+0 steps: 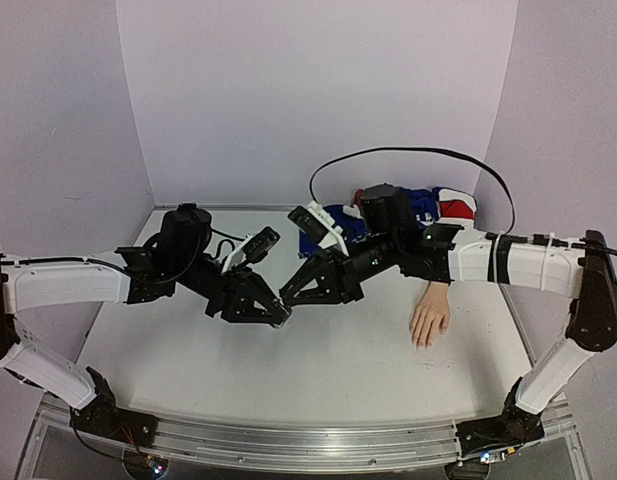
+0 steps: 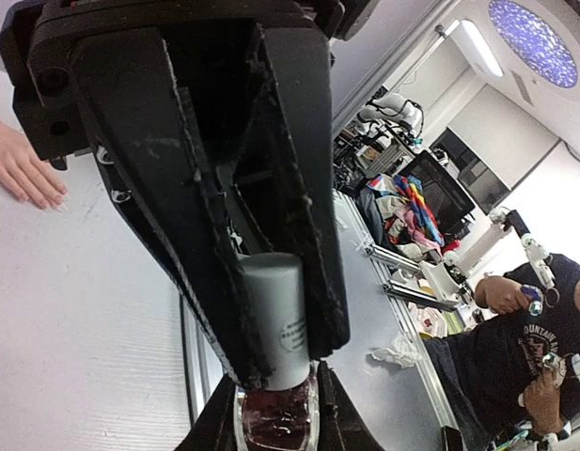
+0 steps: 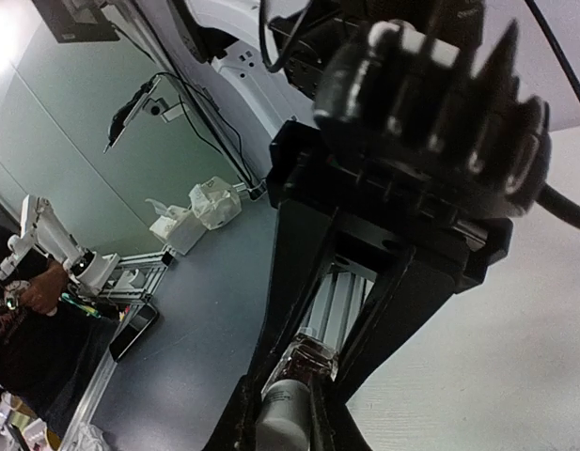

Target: Paint the nails

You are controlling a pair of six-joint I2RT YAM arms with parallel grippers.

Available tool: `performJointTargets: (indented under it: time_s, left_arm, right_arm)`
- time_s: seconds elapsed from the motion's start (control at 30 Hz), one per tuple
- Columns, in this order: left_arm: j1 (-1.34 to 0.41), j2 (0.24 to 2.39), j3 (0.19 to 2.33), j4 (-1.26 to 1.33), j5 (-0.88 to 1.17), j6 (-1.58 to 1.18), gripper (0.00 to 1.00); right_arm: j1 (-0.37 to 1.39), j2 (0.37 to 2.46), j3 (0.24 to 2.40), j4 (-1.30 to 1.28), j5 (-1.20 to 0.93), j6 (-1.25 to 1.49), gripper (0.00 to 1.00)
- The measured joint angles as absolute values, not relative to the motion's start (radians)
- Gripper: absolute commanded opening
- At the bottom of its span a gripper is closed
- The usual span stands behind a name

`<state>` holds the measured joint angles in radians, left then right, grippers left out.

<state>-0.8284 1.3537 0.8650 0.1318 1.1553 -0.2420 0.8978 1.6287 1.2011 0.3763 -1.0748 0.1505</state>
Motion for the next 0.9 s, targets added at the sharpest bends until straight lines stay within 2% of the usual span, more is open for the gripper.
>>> performJointTargets:
  time_s: [0.1,0.27,0.33,0.37,0.47,0.6,0.77,0.9]
  left_arm:
    - [-0.838,1.342,0.869,0.139,1.159,-0.242,0.00]
    - [-0.842,1.306,0.856,0.149,1.004,-0.190,0.00]
    - [-0.844,1.282,0.840,0.162,0.884,-0.155,0.00]
    - [-0.844,1.270,0.829,0.168,0.815,-0.143,0.00]
    - [-0.850,1.243,0.796,0.178,0.628,-0.105,0.00]
    - [-0.870,1.231,0.760,0.176,0.384,-0.078,0.00]
    - [-0.888,1.230,0.751,0.176,0.196,-0.074,0.00]
    - [-0.896,1.230,0.751,0.176,0.121,-0.076,0.00]
  right_arm:
    - [0.907,1.610,1.201,0.377,-1.074,0.104,0.00]
    - [0.903,1.593,1.201,0.372,-0.999,0.103,0.58]
    - [0.900,1.578,1.198,0.364,-0.931,0.119,0.72]
    - [0.897,1.568,1.196,0.360,-0.878,0.133,0.75]
    - [0.890,1.540,1.196,0.354,-0.722,0.179,0.79]
    - [0.881,1.520,1.196,0.353,-0.558,0.270,0.78]
    - [0.891,1.552,1.205,0.387,-0.456,0.435,0.69]
    - [0.925,1.621,1.239,0.398,-0.399,0.519,0.59]
